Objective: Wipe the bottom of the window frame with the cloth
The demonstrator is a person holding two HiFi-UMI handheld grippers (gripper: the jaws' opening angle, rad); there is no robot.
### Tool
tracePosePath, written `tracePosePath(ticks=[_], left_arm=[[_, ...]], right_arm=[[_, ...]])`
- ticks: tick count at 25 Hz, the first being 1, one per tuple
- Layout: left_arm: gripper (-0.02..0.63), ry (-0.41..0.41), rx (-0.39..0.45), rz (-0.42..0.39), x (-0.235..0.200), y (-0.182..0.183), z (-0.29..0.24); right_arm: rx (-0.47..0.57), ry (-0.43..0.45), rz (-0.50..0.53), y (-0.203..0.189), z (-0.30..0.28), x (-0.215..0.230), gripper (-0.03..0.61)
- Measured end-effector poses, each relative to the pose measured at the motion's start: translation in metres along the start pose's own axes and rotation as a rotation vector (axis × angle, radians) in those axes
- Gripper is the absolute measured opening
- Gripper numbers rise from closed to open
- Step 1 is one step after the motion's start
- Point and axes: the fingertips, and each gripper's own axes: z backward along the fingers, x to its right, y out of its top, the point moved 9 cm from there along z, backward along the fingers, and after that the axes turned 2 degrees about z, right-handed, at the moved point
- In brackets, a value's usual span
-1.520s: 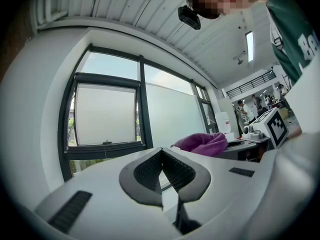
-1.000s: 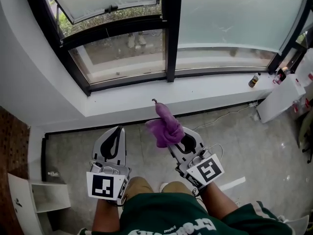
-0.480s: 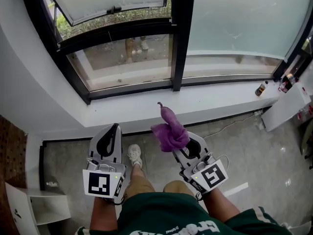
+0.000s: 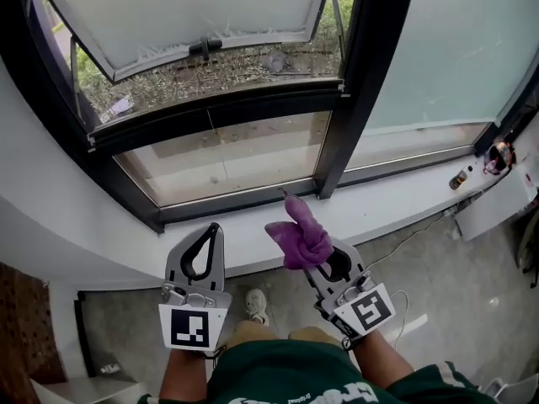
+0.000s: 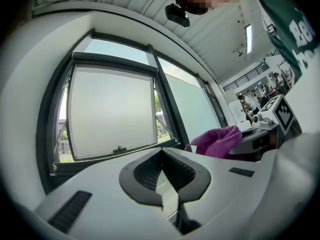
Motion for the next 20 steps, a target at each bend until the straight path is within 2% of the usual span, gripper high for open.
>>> tracePosePath(ticks=[4, 8, 14, 20], left_arm=[[0.009, -0.050, -0.024, 0.022, -0.054, -0.015, -0.048], [0.009, -0.088, -0.043, 0.042, -0.080, -0.033, -0.082], [0.009, -0.121, -0.070, 0.095, -0.087, -0.053, -0.120], [0.009, -0.135, -0.093, 0.104, -0.071, -0.058, -0.151]], right_arm=[[0.007, -0.040, 0.012, 0.009, -0.068, 0.015, 0.117], [0.005, -0.075, 0.004, 0.007, -0.103, 0.026, 0.117], [-0.065, -0.095, -0.007, -0.010, -0.123, 0.045, 0.117], [-0.071, -0.071, -0.043, -0.022, -0.129, 0.073, 0.117]])
